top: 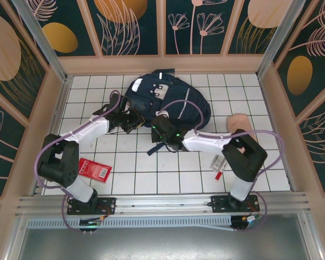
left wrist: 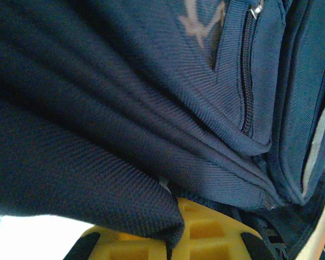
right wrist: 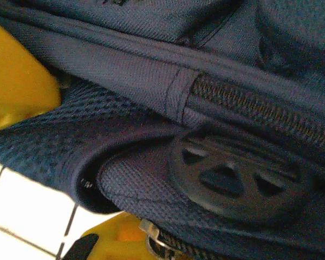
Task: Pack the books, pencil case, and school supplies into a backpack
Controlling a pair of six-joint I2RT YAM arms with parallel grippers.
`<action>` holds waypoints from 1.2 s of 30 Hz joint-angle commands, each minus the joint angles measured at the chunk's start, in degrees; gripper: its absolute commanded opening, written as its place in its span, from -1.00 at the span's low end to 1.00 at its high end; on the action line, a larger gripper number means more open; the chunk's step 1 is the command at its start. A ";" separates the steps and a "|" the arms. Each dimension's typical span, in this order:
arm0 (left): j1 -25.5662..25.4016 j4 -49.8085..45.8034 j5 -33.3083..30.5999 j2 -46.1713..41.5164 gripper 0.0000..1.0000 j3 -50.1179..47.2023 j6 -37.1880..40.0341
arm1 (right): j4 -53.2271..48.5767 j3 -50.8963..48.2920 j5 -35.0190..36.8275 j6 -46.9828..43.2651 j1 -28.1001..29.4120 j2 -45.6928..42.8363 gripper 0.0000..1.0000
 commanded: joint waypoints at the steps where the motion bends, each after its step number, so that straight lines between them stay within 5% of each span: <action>1: 0.65 -0.59 -2.55 0.63 -1.00 2.26 3.75 | 3.38 -6.09 -9.95 -0.91 -2.80 -7.34 -1.00; 8: 1.37 -1.48 -7.49 1.15 -1.00 2.11 8.21 | 6.11 -17.02 -24.93 -9.46 -5.75 -16.19 -1.00; 24: 7.25 -3.50 -15.10 3.62 -1.00 2.94 21.35 | -3.14 -26.69 -26.08 -13.87 -11.95 -26.57 -1.00; 31: 9.79 -6.82 -16.34 14.98 -1.00 14.94 32.42 | -3.06 -26.07 -29.03 -13.51 -11.80 -26.05 -1.00; 36: 10.78 -7.75 -13.99 25.62 -1.00 26.91 36.43 | 4.74 -23.97 -38.00 -12.45 -8.40 -23.36 -1.00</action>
